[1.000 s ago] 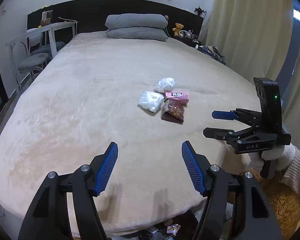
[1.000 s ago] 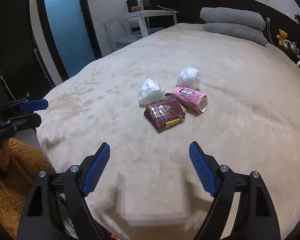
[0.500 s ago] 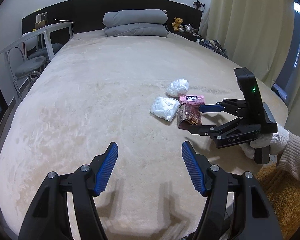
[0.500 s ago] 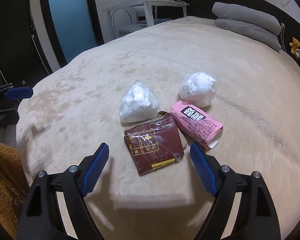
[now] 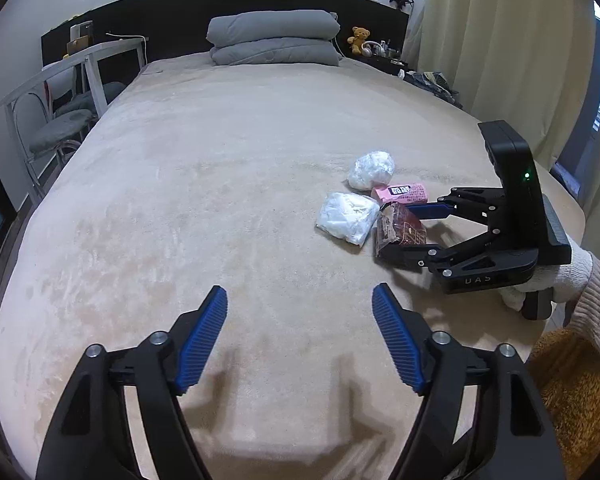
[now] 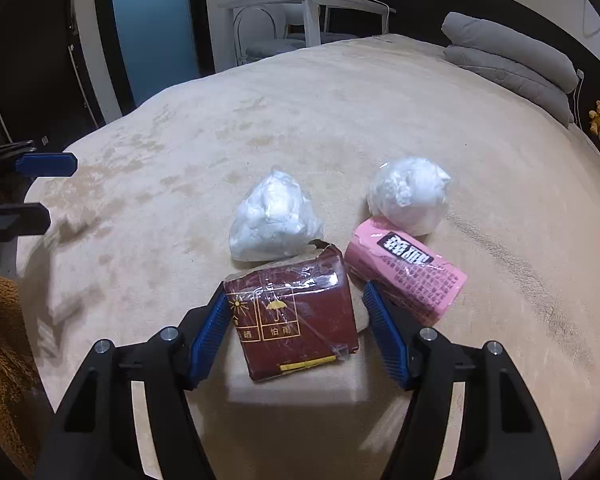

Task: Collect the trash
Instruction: 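Grasp the brown wrapper with the right tool while the left tool grasps the clear plastic bag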

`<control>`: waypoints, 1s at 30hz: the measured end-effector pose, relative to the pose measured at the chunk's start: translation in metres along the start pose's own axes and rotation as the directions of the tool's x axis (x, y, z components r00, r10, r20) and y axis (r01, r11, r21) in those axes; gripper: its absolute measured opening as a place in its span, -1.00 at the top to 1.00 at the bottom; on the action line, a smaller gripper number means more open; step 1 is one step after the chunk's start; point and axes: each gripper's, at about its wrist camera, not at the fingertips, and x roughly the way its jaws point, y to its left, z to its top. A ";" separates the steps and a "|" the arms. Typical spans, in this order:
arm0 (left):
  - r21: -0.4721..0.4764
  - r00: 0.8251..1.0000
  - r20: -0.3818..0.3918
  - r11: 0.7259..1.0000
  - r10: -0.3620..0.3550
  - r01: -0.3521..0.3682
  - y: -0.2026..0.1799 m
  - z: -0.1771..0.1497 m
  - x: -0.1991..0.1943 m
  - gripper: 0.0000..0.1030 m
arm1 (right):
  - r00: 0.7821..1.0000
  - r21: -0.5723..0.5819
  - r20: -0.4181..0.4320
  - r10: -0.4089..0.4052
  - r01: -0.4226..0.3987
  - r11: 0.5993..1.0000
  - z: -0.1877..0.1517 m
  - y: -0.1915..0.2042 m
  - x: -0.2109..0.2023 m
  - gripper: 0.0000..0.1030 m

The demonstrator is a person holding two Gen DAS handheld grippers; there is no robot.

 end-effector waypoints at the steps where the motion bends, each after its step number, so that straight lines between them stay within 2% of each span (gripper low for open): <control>1: 0.004 1.000 -0.001 1.000 -0.003 0.003 -0.001 0.001 0.002 -0.48 | 1.000 0.002 0.004 0.006 -0.006 1.000 0.000 0.000 -0.003 -0.29; 4: 0.012 1.000 -0.009 1.000 -0.007 0.007 -0.003 0.005 0.009 -0.48 | 0.999 0.019 0.023 0.031 -0.031 0.999 -0.002 -0.001 -0.015 -0.29; 8: 0.035 1.000 -0.019 0.999 -0.014 0.015 -0.010 0.012 0.023 -0.49 | 0.999 0.022 0.048 0.025 -0.026 0.999 -0.006 0.002 -0.035 -0.29; 10: 0.056 1.000 -0.023 0.998 -0.021 0.022 -0.016 0.016 0.033 -0.55 | 0.998 0.035 0.057 0.018 -0.020 0.999 -0.010 0.002 -0.045 -0.29; 18: 0.150 0.998 -0.050 0.988 -0.033 0.040 -0.043 0.029 0.073 -0.58 | 0.989 0.170 0.144 0.027 -0.052 0.984 -0.026 -0.010 -0.097 -0.29; 21: 0.141 0.997 -0.075 0.989 -0.034 0.045 -0.044 0.035 0.092 -0.58 | 0.988 0.210 0.154 0.024 -0.056 0.976 -0.030 -0.019 -0.107 -0.29; 25: 0.118 0.996 -0.067 0.991 -0.050 0.058 -0.045 0.050 0.110 -0.58 | 0.986 0.220 0.168 -0.021 -0.017 0.975 -0.033 -0.027 -0.116 -0.29; 30: 0.108 0.996 -0.080 0.993 -0.034 0.042 -0.044 0.061 0.133 -0.57 | 0.984 0.237 0.175 -0.034 -0.008 0.971 -0.038 -0.035 -0.121 -0.29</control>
